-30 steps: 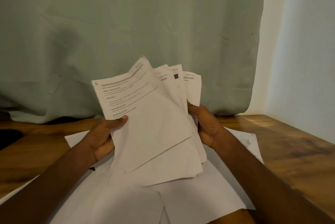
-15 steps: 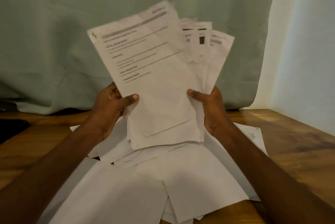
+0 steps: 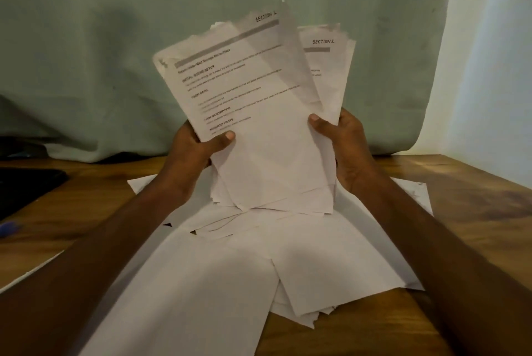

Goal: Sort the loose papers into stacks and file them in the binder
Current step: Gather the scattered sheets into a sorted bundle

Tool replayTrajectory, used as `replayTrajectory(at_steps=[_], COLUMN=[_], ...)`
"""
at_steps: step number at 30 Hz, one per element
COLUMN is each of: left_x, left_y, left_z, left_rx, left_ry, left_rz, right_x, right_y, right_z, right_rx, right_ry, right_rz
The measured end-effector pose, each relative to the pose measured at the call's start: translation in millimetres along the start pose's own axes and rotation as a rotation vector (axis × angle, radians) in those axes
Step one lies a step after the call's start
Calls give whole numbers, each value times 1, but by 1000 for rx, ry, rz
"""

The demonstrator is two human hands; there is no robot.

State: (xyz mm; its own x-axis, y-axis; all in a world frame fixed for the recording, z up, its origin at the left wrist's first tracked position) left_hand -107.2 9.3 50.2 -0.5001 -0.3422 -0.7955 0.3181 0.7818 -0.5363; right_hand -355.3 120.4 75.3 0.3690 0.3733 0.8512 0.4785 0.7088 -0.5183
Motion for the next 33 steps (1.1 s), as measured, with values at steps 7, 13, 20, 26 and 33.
replayTrajectory(at_steps=[7,13,20,26,33], left_x=[17,-15,-59,-61,-57], left_y=[5,-4,49,81,70], left_z=[-4,45,175,233,235], left_rx=[60,-280,-626,-754,-632], left_ry=[-25,16,23,24,75], left_rz=[167,76,71,123,113], right_x=[-18,-4,49,71,65], right_y=[2,16,82,229,253], right_z=[-16,-31,-111,-213,-232], right_rx=[63,40,310,1292,1427], right_ry=[-108,322,680,1127,1195], right_rz=[-93,-15,446,450,510])
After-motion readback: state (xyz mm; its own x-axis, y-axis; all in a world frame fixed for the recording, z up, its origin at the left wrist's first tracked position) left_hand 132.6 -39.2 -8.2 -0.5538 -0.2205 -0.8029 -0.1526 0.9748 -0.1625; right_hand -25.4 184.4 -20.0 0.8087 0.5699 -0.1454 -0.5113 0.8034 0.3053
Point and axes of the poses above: each hand's wrist, its own y-axis away from the middle knuckle, its own z-axis out of the back of the hand, x = y × z, the point moved 6 cm from there along -y, towards the middle knuckle, and after that the axes turned 14 degrees about y, right-handed, at the moved point
